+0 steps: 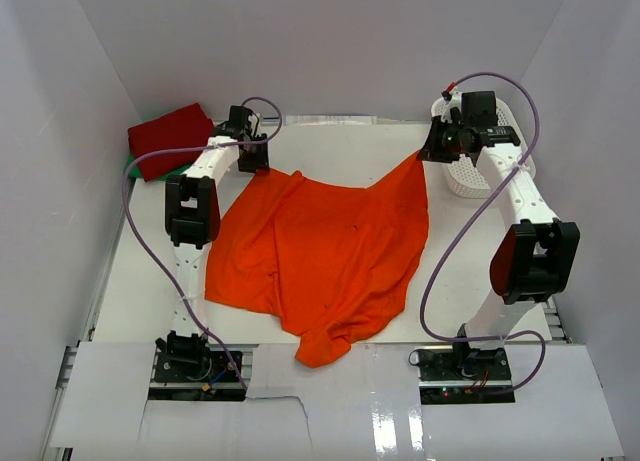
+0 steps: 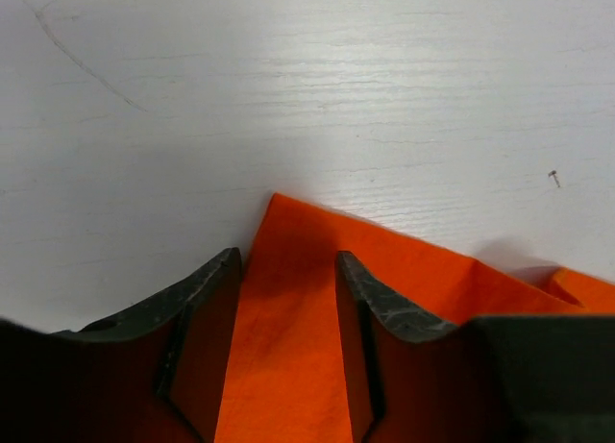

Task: Fold and stack the t-shirts
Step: Flatten out the tshirt

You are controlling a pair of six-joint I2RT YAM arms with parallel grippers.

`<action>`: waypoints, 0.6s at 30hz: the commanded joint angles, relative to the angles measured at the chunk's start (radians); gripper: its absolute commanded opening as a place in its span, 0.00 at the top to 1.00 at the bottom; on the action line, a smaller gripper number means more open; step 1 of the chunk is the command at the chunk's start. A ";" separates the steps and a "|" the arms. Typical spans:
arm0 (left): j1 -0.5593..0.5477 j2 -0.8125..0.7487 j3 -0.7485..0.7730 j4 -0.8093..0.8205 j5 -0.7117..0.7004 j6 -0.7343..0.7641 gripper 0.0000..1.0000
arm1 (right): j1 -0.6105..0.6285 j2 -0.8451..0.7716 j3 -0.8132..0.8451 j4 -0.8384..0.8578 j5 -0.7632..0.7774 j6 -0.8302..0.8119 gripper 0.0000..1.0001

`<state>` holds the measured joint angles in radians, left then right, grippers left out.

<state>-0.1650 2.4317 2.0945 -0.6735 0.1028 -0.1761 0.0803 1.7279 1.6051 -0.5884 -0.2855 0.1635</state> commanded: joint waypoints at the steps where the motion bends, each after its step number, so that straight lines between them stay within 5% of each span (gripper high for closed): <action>1: -0.007 0.013 0.033 -0.021 0.009 0.001 0.48 | 0.010 -0.067 -0.011 0.033 0.043 -0.032 0.92; 7: -0.007 0.024 0.042 -0.038 0.011 0.013 1.00 | 0.012 -0.064 -0.011 0.036 0.005 -0.032 0.92; 18: 0.044 -0.037 0.145 -0.078 -0.008 -0.055 1.00 | 0.012 0.051 0.202 -0.039 0.020 -0.068 0.92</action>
<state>-0.1547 2.4500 2.1597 -0.7330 0.1081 -0.1905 0.0921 1.7409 1.6848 -0.6285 -0.2611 0.1310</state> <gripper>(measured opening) 0.022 0.078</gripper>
